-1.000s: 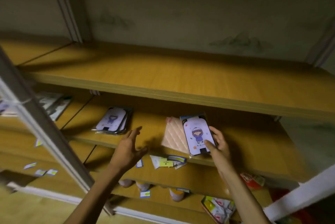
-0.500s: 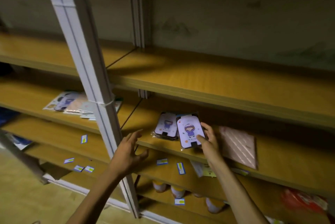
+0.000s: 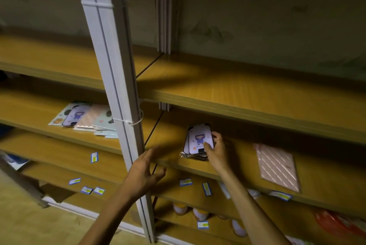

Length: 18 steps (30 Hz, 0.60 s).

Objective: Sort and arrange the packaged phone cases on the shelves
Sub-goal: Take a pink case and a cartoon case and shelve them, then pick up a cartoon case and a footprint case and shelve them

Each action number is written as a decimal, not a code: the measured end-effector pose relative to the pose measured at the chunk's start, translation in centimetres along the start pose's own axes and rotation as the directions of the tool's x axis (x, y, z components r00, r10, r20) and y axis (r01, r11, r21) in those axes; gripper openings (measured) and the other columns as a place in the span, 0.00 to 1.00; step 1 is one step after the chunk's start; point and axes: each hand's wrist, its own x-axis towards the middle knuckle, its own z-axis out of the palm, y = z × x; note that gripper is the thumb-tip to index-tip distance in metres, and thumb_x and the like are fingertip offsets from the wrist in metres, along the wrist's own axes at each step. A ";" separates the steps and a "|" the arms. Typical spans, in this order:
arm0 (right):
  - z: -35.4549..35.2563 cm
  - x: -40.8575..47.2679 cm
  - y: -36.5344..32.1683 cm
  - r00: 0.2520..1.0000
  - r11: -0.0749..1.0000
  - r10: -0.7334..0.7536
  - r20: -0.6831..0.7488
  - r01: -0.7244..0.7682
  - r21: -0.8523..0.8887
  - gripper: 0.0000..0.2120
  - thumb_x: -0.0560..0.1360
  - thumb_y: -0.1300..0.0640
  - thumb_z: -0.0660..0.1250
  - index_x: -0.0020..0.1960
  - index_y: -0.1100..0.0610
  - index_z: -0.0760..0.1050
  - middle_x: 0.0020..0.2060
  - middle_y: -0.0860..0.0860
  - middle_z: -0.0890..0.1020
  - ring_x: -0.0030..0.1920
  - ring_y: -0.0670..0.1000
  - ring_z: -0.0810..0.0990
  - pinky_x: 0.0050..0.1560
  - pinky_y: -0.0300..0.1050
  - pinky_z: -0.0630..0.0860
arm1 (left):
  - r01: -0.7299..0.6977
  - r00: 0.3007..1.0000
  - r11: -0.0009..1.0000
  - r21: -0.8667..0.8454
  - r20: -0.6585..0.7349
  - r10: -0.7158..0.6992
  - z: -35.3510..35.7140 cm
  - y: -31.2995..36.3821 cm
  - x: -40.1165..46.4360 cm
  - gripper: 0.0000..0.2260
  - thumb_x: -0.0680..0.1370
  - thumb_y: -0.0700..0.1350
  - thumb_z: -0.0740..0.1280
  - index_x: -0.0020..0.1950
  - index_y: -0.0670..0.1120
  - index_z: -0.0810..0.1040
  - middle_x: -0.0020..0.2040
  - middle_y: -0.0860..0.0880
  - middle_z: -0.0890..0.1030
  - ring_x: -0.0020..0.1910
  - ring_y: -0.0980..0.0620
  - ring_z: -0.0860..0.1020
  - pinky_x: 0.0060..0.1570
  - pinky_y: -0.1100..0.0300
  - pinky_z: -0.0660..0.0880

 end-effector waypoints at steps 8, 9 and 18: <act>-3.1 -0.2 0.9 0.986 0.927 -0.163 0.023 0.161 -0.338 0.26 0.75 0.46 0.67 0.71 0.49 0.64 0.68 0.50 0.69 0.68 0.52 0.68 0.63 0.51 0.71 | -0.012 0.999 0.999 0.031 -0.035 0.013 0.2 0.4 0.3 0.31 0.73 0.48 0.72 0.74 0.49 0.64 0.70 0.48 0.72 0.67 0.51 0.71 0.65 0.51 0.72; -3.5 -0.4 0.8 0.979 0.914 -0.196 0.050 0.201 -0.352 0.26 0.75 0.46 0.67 0.70 0.48 0.65 0.67 0.50 0.70 0.66 0.51 0.70 0.62 0.50 0.71 | -0.014 0.999 0.999 0.035 -0.043 0.015 0.2 0.4 0.2 0.30 0.73 0.48 0.72 0.74 0.49 0.65 0.70 0.48 0.72 0.67 0.51 0.71 0.65 0.51 0.73; -1.4 -4.1 -0.8 0.854 0.858 -0.359 0.376 0.460 -0.228 0.22 0.74 0.48 0.68 0.67 0.43 0.67 0.62 0.44 0.71 0.61 0.42 0.69 0.55 0.40 0.68 | 0.112 0.981 0.993 0.038 -0.165 -0.105 -1.8 -1.1 -4.6 0.30 0.73 0.47 0.73 0.72 0.52 0.66 0.63 0.51 0.75 0.59 0.53 0.75 0.57 0.52 0.76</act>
